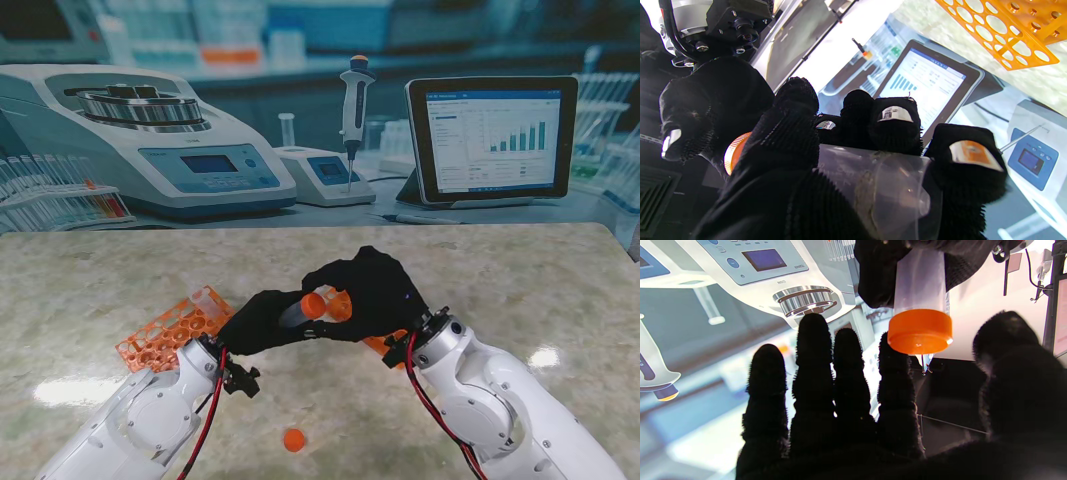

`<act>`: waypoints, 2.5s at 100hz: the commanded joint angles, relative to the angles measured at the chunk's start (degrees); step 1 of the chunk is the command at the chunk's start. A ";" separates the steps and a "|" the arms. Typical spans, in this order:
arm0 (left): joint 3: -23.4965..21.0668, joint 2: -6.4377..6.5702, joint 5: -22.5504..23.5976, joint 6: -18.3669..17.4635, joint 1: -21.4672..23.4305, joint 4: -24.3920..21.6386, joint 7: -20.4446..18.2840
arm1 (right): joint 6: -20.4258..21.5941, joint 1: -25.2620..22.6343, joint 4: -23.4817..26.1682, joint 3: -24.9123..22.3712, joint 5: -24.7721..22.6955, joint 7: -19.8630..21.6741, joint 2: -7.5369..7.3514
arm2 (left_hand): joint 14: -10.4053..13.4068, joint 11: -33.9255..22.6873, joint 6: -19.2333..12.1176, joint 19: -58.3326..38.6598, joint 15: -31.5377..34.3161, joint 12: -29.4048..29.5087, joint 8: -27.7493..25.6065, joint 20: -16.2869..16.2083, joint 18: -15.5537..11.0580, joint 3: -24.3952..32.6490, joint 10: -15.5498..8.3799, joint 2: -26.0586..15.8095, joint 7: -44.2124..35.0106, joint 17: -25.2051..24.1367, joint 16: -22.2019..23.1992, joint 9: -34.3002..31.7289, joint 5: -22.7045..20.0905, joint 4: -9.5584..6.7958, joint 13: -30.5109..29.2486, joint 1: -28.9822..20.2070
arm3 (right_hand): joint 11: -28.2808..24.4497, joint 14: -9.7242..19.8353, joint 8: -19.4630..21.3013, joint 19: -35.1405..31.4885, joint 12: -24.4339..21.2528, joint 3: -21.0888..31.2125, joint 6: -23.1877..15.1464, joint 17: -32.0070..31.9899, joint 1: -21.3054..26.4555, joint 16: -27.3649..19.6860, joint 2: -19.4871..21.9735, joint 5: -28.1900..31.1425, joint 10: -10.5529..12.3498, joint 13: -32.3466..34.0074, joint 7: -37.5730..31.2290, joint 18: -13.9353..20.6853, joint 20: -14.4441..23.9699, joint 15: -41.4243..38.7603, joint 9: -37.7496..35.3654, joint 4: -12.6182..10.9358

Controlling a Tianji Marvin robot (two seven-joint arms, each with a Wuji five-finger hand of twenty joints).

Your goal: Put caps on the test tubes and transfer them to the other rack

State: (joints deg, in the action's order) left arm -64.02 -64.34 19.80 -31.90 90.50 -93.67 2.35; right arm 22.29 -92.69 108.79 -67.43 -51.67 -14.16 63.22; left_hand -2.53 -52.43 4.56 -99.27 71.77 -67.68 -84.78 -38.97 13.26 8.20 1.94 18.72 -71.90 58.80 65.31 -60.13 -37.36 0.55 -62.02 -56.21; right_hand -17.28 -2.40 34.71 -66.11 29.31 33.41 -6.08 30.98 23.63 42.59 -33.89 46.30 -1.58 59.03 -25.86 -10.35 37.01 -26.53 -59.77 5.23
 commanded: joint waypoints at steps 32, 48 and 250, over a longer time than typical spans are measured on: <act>0.10 -0.05 -0.03 0.22 0.11 -0.45 -0.23 | -0.02 0.39 -0.46 0.57 1.11 0.96 0.15 | 1.57 -0.08 0.30 -5.32 0.53 -1.43 -2.26 -0.16 -2.80 -0.04 -2.99 -2.32 -3.10 1.76 0.37 -0.32 -1.59 -0.28 -0.85 -2.37 | -2.53 1.64 -2.23 -0.37 2.13 -2.69 -3.69 2.30 11.50 0.24 0.84 2.30 2.00 4.66 -9.58 0.26 0.82 -1.79 -5.20 5.38; 0.10 -0.04 -0.04 0.22 0.11 -0.45 -0.26 | -0.40 0.81 -0.85 0.81 1.80 1.18 0.23 | 1.56 -0.09 0.32 -5.32 0.53 -1.43 -2.25 -0.15 -2.80 -0.03 -3.05 -2.33 -3.09 1.76 0.37 -0.36 -1.61 -0.28 -0.84 -2.38 | -3.10 1.79 -7.71 -0.96 2.21 -3.91 -5.35 3.53 13.74 0.21 1.19 1.58 2.23 6.14 -16.84 0.52 0.64 -2.58 -7.13 6.39; -0.10 -0.04 0.09 0.02 0.19 -0.41 -0.18 | -7.43 4.93 -4.65 3.87 5.39 -3.30 1.86 | 1.48 -0.08 0.22 -5.33 0.56 -1.45 -2.24 -0.13 -2.80 -0.01 -3.06 -2.37 -3.10 1.76 0.41 -0.37 -1.61 -0.30 -0.77 -2.32 | -2.98 -1.01 -1.54 -4.59 0.25 -11.23 -4.05 2.71 -0.49 -0.35 19.80 11.38 1.04 7.73 -9.28 -1.28 2.10 -5.33 -9.68 -0.08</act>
State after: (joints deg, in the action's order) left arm -64.08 -64.33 19.87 -31.85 90.53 -93.71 2.31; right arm 14.53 -86.55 103.15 -63.12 -45.84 -17.30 65.20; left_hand -2.53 -52.43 4.55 -99.27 71.77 -67.68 -84.49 -38.97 13.23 8.19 1.94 18.74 -71.66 58.82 65.31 -60.13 -37.37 0.55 -62.02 -56.21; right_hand -21.85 -3.58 33.75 -71.58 30.15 23.08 -11.22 35.62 22.24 42.60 -15.00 60.80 -0.21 68.56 -37.32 -10.92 38.41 -33.75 -71.62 6.77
